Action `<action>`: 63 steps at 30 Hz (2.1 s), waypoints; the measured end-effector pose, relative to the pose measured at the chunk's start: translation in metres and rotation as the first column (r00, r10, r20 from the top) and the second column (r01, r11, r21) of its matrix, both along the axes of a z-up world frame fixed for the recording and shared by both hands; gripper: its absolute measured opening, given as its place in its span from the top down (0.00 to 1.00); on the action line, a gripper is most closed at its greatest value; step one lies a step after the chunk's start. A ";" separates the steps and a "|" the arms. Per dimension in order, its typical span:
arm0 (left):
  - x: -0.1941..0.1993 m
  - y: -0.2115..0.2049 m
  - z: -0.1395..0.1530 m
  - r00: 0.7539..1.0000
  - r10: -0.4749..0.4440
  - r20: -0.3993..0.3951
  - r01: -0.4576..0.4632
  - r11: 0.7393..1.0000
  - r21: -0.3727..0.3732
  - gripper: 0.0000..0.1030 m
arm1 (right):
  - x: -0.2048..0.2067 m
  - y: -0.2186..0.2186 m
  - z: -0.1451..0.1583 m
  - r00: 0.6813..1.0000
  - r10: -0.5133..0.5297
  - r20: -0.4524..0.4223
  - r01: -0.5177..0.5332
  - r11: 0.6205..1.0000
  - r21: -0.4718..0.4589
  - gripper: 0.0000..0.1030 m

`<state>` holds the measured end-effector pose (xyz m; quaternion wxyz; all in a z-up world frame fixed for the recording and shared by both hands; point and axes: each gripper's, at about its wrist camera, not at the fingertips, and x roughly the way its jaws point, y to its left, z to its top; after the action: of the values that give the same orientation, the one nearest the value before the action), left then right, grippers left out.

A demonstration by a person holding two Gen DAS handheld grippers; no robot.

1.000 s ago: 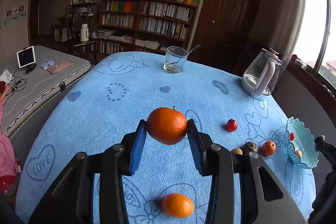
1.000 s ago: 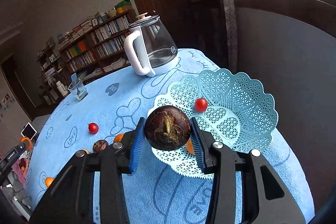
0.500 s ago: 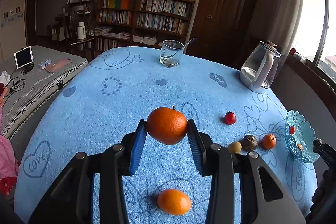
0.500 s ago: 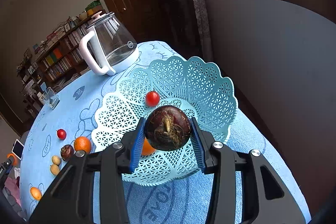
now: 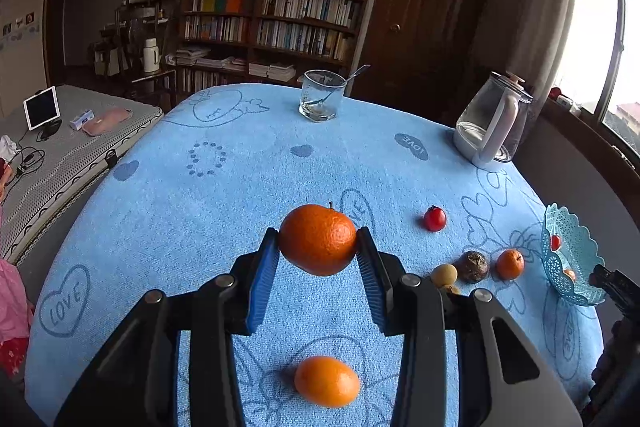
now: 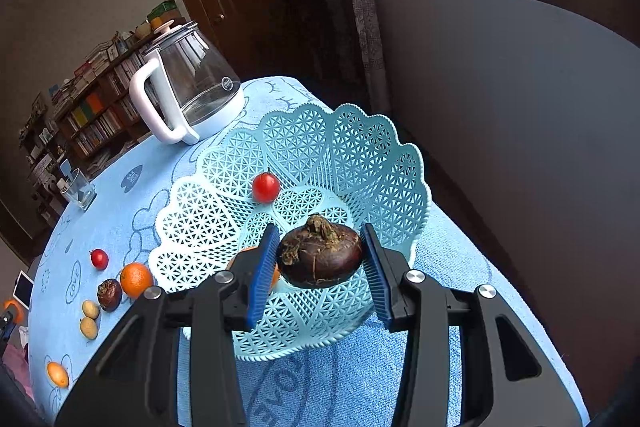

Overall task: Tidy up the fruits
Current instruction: 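Carry the mangosteen into the blue basket and open the right tool, then lower the orange into the blue basket and open the left tool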

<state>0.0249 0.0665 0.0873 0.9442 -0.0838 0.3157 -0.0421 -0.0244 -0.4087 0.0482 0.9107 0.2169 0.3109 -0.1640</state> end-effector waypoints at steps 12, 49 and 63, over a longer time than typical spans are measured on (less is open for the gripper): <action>-0.001 -0.013 0.000 1.000 -0.023 -0.002 0.023 0.999 0.024 0.61 | -0.004 -0.003 0.002 1.000 -0.009 0.020 0.009 1.000 -0.003 0.58; 0.026 -0.251 0.017 0.854 -0.520 0.005 0.519 0.852 0.068 0.61 | -0.009 -0.010 0.015 0.990 -0.046 0.133 0.057 0.995 -0.083 0.57; 0.031 -0.311 -0.002 0.781 -0.625 -0.002 0.624 0.779 0.070 0.27 | -0.007 -0.007 0.010 0.991 -0.037 0.127 0.046 0.996 -0.071 0.57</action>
<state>0.0561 -0.2441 0.0851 0.8826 0.0574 0.3168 -0.3427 -0.0310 -0.4158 0.0587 0.9322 0.1996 0.2423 -0.1802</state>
